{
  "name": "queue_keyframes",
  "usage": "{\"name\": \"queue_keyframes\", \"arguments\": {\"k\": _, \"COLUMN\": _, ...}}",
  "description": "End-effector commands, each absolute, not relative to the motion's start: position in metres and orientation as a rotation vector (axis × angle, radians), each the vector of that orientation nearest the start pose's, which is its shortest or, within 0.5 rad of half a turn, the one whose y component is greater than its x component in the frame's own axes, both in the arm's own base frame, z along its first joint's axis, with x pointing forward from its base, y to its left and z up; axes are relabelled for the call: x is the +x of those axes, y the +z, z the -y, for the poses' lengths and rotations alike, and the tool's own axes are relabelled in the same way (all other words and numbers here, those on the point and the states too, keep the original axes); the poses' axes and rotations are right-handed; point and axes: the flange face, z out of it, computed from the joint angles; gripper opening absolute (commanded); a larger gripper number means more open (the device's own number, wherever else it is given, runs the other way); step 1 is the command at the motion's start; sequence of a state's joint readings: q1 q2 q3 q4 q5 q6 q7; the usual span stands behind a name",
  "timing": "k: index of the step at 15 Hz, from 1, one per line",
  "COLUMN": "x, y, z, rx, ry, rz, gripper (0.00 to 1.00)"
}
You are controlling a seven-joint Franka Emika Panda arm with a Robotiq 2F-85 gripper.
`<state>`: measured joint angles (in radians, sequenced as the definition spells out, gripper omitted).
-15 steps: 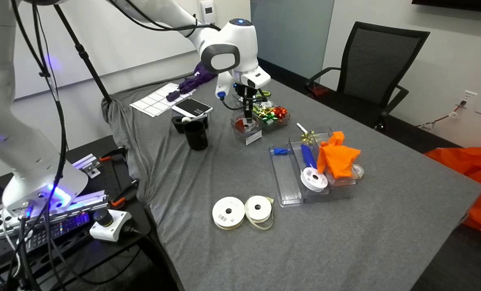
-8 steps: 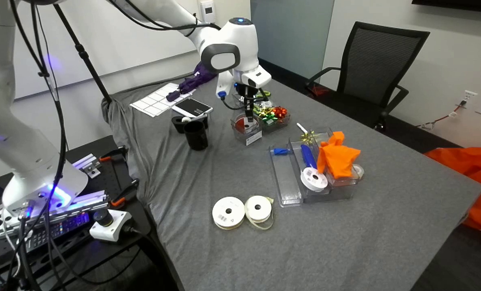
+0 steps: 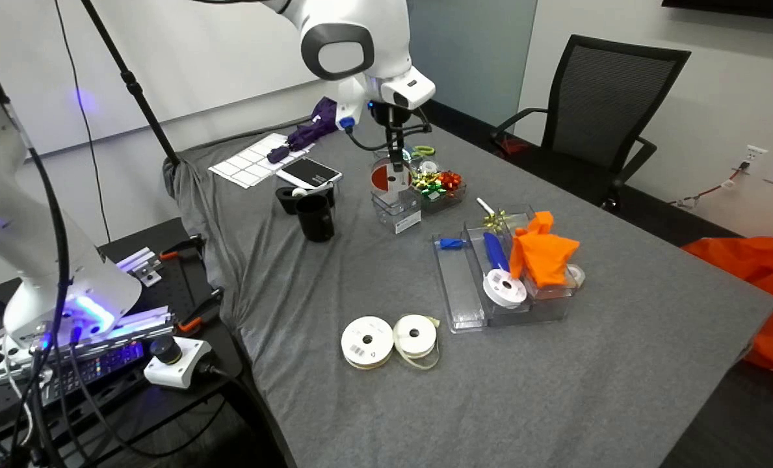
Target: Remove the orange circular object from the clear case on the left and then put it in the bottom compartment of the clear case on the right
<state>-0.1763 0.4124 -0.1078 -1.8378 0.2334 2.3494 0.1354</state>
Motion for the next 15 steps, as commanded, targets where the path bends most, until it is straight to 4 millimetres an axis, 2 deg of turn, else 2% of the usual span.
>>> {"name": "queue_keyframes", "arguments": {"k": 1, "x": 0.597, "y": 0.363, "z": 0.193, "rx": -2.882, "ry": -0.204, "rz": -0.790, "gripper": 0.07}}
{"name": "queue_keyframes", "arguments": {"k": 4, "x": 0.588, "y": 0.391, "z": 0.221, "rx": -2.943, "ry": -0.295, "rz": -0.760, "gripper": 0.07}}
{"name": "queue_keyframes", "arguments": {"k": 7, "x": 0.584, "y": 0.401, "z": 0.259, "rx": -3.054, "ry": -0.393, "rz": -0.714, "gripper": 0.07}}
{"name": "queue_keyframes", "arguments": {"k": 11, "x": 0.589, "y": 0.400, "z": 0.297, "rx": -3.263, "ry": -0.460, "rz": -0.569, "gripper": 0.07}}
{"name": "queue_keyframes", "arguments": {"k": 15, "x": 0.599, "y": 0.380, "z": 0.314, "rx": -3.401, "ry": -0.408, "rz": -0.306, "gripper": 0.07}}
